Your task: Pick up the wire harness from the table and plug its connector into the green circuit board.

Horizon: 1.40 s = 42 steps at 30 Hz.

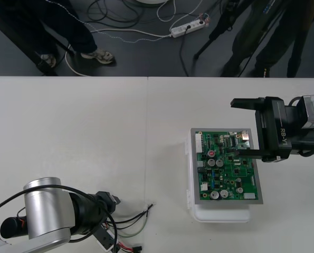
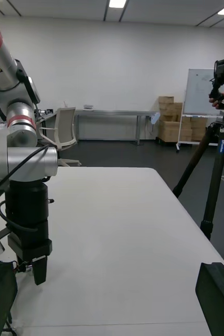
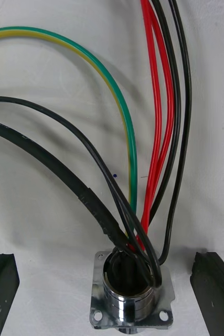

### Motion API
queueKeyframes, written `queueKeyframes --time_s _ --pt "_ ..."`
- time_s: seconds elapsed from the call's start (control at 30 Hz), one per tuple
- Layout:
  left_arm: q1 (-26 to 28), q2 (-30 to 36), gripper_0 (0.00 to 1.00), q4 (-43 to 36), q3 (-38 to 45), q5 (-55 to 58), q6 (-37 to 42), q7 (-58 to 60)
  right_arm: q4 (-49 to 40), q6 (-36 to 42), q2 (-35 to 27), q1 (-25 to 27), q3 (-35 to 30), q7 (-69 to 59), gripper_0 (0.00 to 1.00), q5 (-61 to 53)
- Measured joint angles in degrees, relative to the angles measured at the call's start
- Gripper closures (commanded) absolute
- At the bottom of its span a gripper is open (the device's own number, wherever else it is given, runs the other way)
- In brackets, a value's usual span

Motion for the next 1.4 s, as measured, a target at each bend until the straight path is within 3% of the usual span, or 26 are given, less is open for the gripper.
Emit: queueKeyframes --time_s 0.6,0.63,0.67,0.7,0.73,0.77,1.4 --pt "0.4 0.0 0.06 0.1 0.0 -0.1 0.5 0.0 0.0 0.0 0.0 -0.1 0.0 1.3 0.0 2.0" --pt "0.4 0.0 0.14 0.1 0.0 -0.1 0.5 0.0 0.0 0.0 0.0 -0.1 0.0 1.3 0.0 2.0" --pt "0.4 0.0 0.38 0.1 0.0 -0.1 0.5 0.0 0.0 0.0 0.0 -0.1 0.0 1.3 0.0 2.0" --pt "0.5 0.0 0.78 0.1 0.0 -0.1 0.5 0.0 0.0 0.0 0.0 -0.1 0.1 1.3 0.0 2.1" --pt "0.6 0.0 0.97 0.1 0.0 -0.1 0.5 0.0 0.0 0.0 0.0 -0.1 0.2 1.3 0.0 2.1" --pt "0.7 0.0 1.0 0.1 0.0 -0.1 0.5 0.0 0.0 0.0 0.0 -0.1 0.4 1.3 0.0 2.1" --pt "1.2 0.0 1.0 0.1 -0.2 -0.1 0.5 0.0 0.0 0.0 0.0 -0.2 3.0 1.3 0.0 1.6"
